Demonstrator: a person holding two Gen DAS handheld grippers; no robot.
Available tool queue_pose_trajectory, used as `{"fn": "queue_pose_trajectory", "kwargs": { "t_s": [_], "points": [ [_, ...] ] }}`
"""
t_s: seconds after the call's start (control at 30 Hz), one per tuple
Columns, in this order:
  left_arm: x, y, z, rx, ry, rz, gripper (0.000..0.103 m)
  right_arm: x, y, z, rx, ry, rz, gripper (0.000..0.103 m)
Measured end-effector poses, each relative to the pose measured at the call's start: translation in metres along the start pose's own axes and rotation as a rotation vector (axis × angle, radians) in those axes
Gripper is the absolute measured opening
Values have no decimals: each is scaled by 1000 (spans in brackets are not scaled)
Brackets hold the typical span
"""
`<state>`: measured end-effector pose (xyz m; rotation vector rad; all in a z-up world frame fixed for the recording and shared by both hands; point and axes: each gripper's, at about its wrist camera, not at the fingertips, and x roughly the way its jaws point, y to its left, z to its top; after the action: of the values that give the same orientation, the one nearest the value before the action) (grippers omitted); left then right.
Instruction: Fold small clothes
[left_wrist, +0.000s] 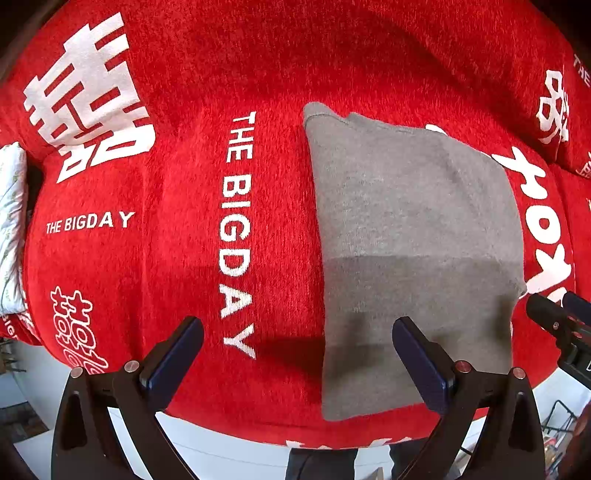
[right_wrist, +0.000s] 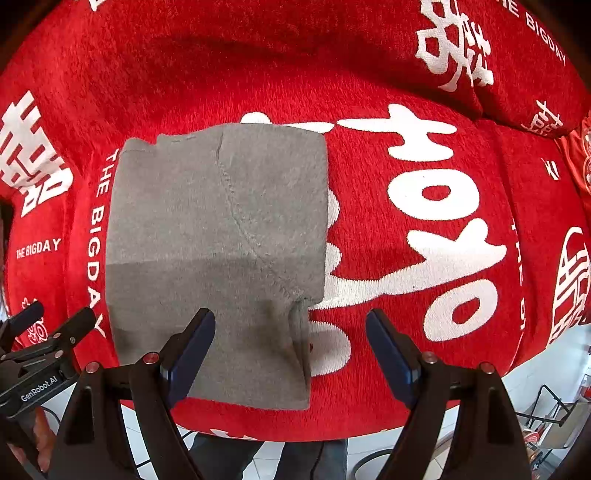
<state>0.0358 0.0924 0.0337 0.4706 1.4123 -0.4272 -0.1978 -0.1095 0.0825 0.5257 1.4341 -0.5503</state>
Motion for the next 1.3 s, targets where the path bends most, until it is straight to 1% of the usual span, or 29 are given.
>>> {"fn": "queue_pose_trajectory", "kwargs": {
  "t_s": [0.93, 1.0, 1.13, 1.3],
  "points": [
    [2, 1, -1, 1, 0, -1, 102, 1, 3, 0, -8, 4, -9, 86],
    [3, 1, -1, 6, -1, 4, 102, 2, 3, 0, -8, 4, -10, 86],
    [2, -5, 0, 43, -21, 43, 102, 1, 3, -1, -9, 4, -9, 86],
    [3, -6, 2, 42, -18, 34, 102, 2, 3, 1, -13, 5, -10, 86]
  ]
}}
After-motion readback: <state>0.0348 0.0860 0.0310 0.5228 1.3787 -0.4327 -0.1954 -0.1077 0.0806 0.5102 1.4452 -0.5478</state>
